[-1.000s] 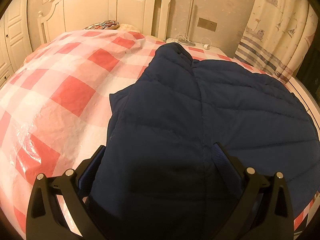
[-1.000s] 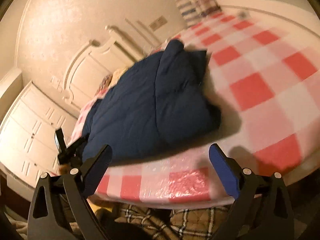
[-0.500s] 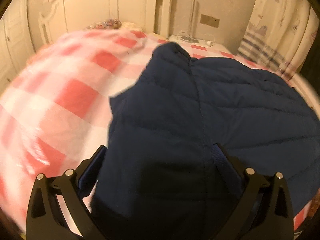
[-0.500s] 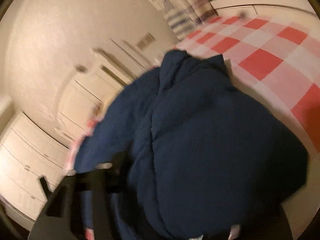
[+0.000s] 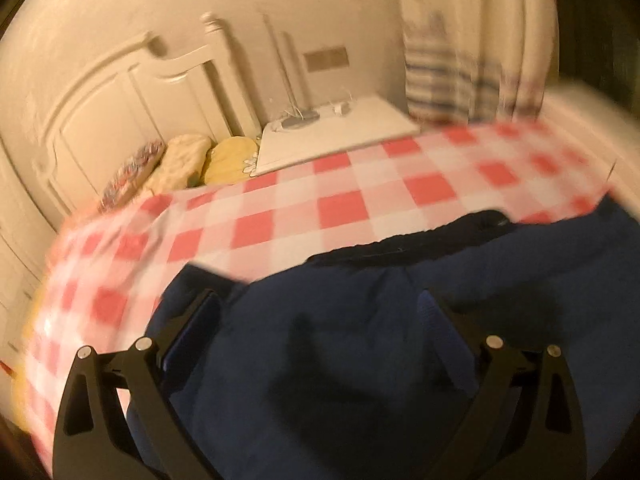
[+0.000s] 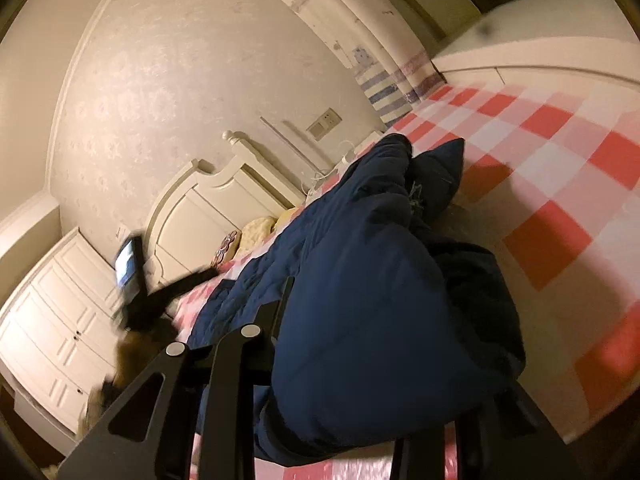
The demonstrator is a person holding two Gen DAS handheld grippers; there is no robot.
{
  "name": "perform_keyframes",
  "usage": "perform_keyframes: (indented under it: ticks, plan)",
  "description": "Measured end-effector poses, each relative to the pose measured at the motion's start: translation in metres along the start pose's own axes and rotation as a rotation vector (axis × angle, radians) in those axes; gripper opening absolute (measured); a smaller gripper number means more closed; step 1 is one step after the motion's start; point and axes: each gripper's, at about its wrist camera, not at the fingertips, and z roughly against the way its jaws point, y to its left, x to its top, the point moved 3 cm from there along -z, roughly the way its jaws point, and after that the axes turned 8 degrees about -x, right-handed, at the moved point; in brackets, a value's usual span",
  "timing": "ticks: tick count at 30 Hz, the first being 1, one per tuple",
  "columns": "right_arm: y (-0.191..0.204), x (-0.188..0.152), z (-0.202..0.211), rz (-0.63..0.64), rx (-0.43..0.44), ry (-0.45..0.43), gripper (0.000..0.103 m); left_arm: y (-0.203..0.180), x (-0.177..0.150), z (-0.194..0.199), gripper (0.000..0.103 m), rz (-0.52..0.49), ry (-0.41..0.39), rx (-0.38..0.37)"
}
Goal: Fold large clothes
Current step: 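Fold the held jacket side over the body with the right tool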
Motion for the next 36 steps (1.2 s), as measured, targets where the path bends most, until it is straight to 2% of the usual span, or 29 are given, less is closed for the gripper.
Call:
perform_keyframes:
  ticks: [2,3,5,6,8,9,11,13,14,15,16,17,18,19,20,21,22,25,28,30,32,35,36]
  plan:
    - [0.003,0.001,0.006,0.013,0.004,0.004,0.032,-0.028,-0.009,-0.04,0.099,-0.11,0.125,0.042]
    - [0.005,0.002,0.007,0.02,0.007,0.006,0.032,-0.031,-0.012,-0.042,0.099,-0.123,0.107,0.055]
    - [0.012,0.004,0.008,0.054,0.012,0.005,0.032,-0.022,-0.013,-0.035,0.099,-0.1,0.101,0.031]
    - [0.015,0.004,0.008,0.069,0.01,-0.001,0.032,-0.015,-0.015,-0.024,0.096,-0.08,0.082,0.013]
    - [0.022,0.006,0.009,0.101,0.018,-0.011,0.032,-0.004,-0.024,0.016,0.093,-0.054,-0.027,0.003]
    - [0.027,0.007,0.01,0.121,0.015,-0.018,0.033,0.002,-0.037,0.047,0.094,-0.043,-0.095,-0.036]
    - [0.036,0.01,0.01,0.153,0.01,-0.03,0.033,0.004,-0.064,0.082,0.097,-0.051,-0.151,-0.088]
    - [0.047,0.011,0.011,0.189,0.009,-0.042,0.033,-0.002,-0.106,0.105,0.098,-0.057,-0.159,-0.158]
    - [0.056,0.012,0.011,0.21,0.01,-0.05,0.033,-0.012,-0.121,0.106,0.099,-0.072,-0.14,-0.188]
    - [0.061,0.013,0.012,0.223,0.013,-0.056,0.033,-0.027,-0.148,0.102,0.099,-0.133,-0.097,-0.212]
    - [0.071,0.014,0.011,0.244,0.019,-0.064,0.033,-0.032,-0.159,0.1,0.099,-0.165,-0.101,-0.188]
    - [0.081,0.015,0.008,0.264,0.024,-0.065,0.033,-0.032,-0.172,0.102,0.099,-0.177,-0.156,-0.163]
    - [0.094,0.014,0.003,0.293,0.034,-0.053,0.033,-0.026,-0.178,0.103,0.099,-0.166,-0.151,-0.173]
    - [0.106,0.01,0.001,0.323,0.033,-0.059,0.033,-0.013,-0.179,0.107,0.098,-0.12,-0.114,-0.227]
    - [0.122,0.007,0.001,0.372,0.024,-0.075,0.033,0.002,-0.179,0.117,0.097,-0.065,-0.126,-0.269]
    - [0.135,0.004,0.001,0.414,0.017,-0.085,0.033,0.029,-0.178,0.135,0.097,0.022,-0.188,-0.304]
    - [0.156,0.001,-0.001,0.478,0.013,-0.095,0.033,0.053,-0.177,0.149,0.097,0.081,-0.239,-0.298]
    - [0.207,-0.015,-0.013,0.64,-0.008,-0.108,0.033,0.138,-0.175,0.185,0.098,0.256,-0.364,-0.209]
    - [0.264,-0.049,-0.042,0.833,-0.036,-0.092,0.033,0.213,-0.182,0.208,0.097,0.421,-0.433,-0.113]
    - [0.299,-0.081,-0.068,0.974,-0.057,-0.07,0.033,0.254,-0.192,0.219,0.097,0.503,-0.45,-0.069]
    - [0.328,-0.127,-0.105,1.132,-0.094,-0.014,0.033,0.276,-0.199,0.227,0.097,0.538,-0.459,-0.042]
    - [0.344,-0.203,-0.162,1.335,-0.138,0.091,0.035,0.294,-0.206,0.232,0.098,0.522,-0.438,-0.02]
    - [0.345,-0.228,-0.173,1.438,-0.18,0.046,0.035,0.295,-0.205,0.23,0.098,0.501,-0.428,-0.025]
